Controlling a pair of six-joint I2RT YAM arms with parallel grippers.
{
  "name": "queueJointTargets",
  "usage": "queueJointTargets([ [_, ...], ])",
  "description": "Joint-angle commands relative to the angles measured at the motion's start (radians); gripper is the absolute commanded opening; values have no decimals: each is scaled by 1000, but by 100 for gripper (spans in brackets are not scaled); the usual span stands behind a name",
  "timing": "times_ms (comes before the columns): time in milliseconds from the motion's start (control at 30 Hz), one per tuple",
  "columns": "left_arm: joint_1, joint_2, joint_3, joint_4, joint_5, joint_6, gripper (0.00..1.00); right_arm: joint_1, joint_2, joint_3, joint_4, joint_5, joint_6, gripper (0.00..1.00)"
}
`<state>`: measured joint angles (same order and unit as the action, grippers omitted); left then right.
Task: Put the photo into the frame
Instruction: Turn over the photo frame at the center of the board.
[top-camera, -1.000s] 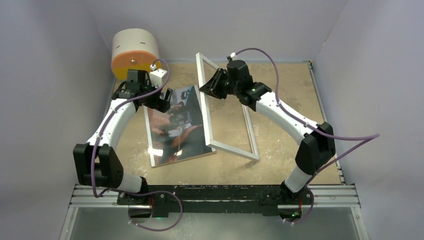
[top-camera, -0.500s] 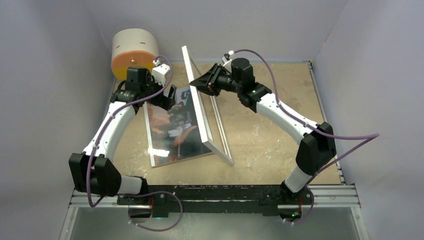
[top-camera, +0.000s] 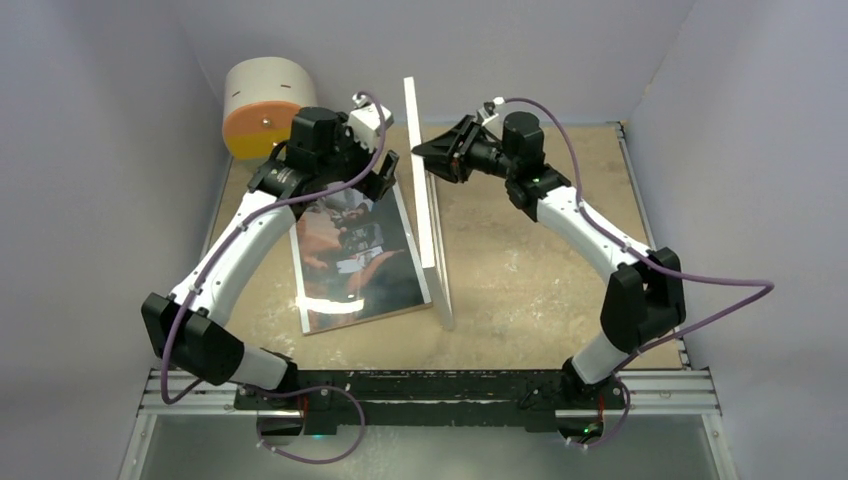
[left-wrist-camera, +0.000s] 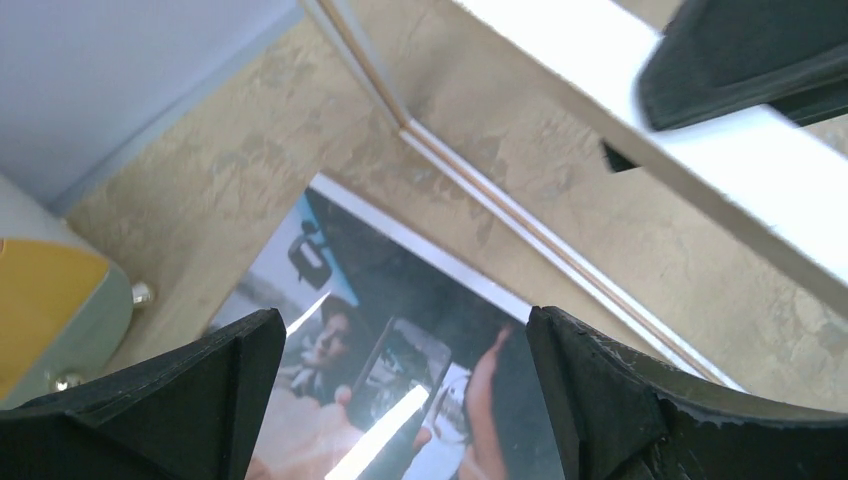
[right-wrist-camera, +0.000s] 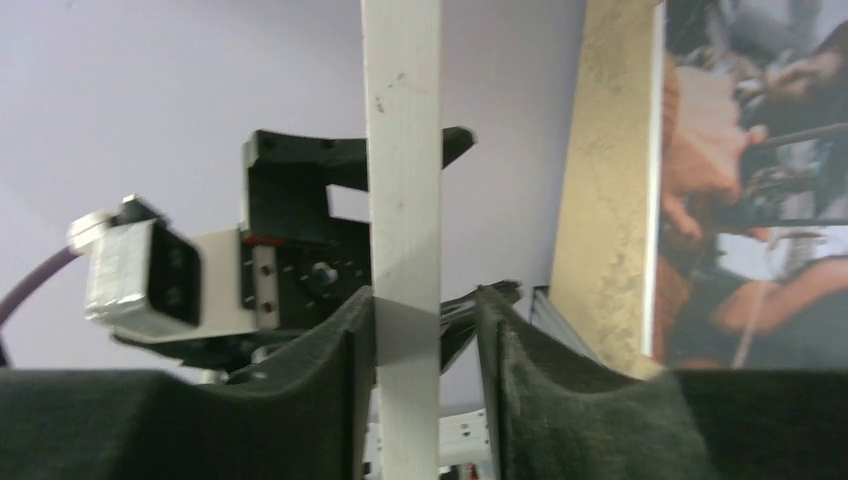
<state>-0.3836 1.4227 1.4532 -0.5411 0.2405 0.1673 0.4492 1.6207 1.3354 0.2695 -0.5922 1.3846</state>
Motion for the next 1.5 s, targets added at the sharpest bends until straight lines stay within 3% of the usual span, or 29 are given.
queueJointTargets([
  [0, -60, 33, 93, 31, -21, -19, 100, -40, -32, 30, -156, -25, -127, 47],
  [267, -185, 130, 213, 10, -54, -1, 100, -75, -26, 201, -491, 58, -389, 65],
  [467, -253, 188, 287, -10, -70, 24, 100, -96, -7, 356, -698, 141, -553, 68],
  [800, -261, 208, 293, -49, -111, 38, 100, -96, 27, 536, -1007, 441, -805, 56],
  [1133, -260, 186, 144, -37, -148, 140, 100, -96, -17, 440, -1096, 762, -975, 37],
  [1233, -263, 194, 89, -13, -139, 166, 100, -96, -30, 382, -1096, 864, -1021, 25],
  [1467, -259, 274, 59, 21, -220, 193, 100, -96, -52, 260, -1027, 904, -1092, 19],
])
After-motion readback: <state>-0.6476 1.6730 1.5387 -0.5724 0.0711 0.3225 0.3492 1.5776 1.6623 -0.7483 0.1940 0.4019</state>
